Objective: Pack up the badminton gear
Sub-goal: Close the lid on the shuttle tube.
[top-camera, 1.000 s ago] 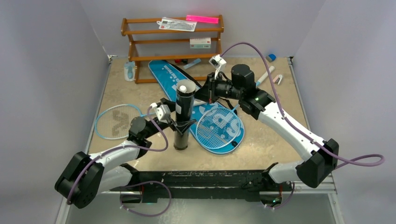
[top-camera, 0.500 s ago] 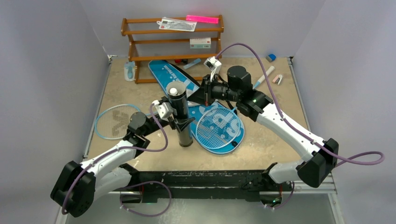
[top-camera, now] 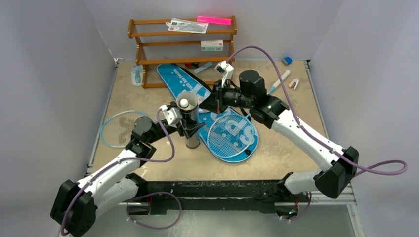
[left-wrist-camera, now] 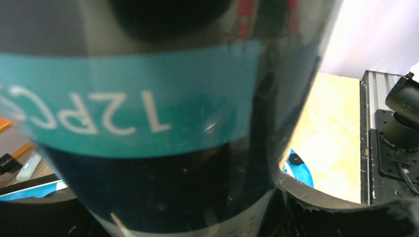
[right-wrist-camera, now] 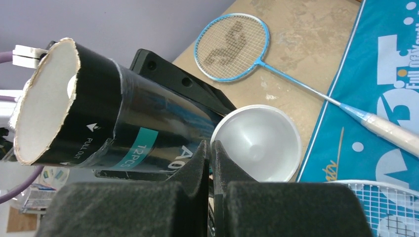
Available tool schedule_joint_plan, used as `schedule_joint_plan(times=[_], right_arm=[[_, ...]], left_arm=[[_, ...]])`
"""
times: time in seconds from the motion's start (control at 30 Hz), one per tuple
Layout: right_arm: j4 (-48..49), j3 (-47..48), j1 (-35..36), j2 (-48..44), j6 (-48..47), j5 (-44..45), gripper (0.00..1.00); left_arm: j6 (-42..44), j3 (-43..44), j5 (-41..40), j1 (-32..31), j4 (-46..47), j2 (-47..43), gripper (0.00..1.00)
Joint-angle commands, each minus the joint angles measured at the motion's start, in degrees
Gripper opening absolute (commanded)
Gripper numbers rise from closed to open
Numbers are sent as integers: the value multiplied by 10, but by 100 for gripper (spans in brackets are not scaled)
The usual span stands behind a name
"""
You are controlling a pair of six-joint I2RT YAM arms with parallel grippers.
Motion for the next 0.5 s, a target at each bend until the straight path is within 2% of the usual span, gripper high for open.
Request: schedule_joint_plan(times=[0.0, 0.13, 0.2, 0.47], right_arm=[[-37, 47, 3, -30, -30, 42, 0], [-71, 74, 3, -32, -52, 55, 0], [-79, 83, 3, -29, -58, 55, 0], [-102, 105, 3, -30, -71, 70, 0]], left_arm=[[14, 28, 14, -2, -2, -20, 65], [14, 16, 10, -1, 6, -28, 66], [11, 10, 3, -1, 9, -31, 72], [3, 2, -15, -2, 0, -48, 83]])
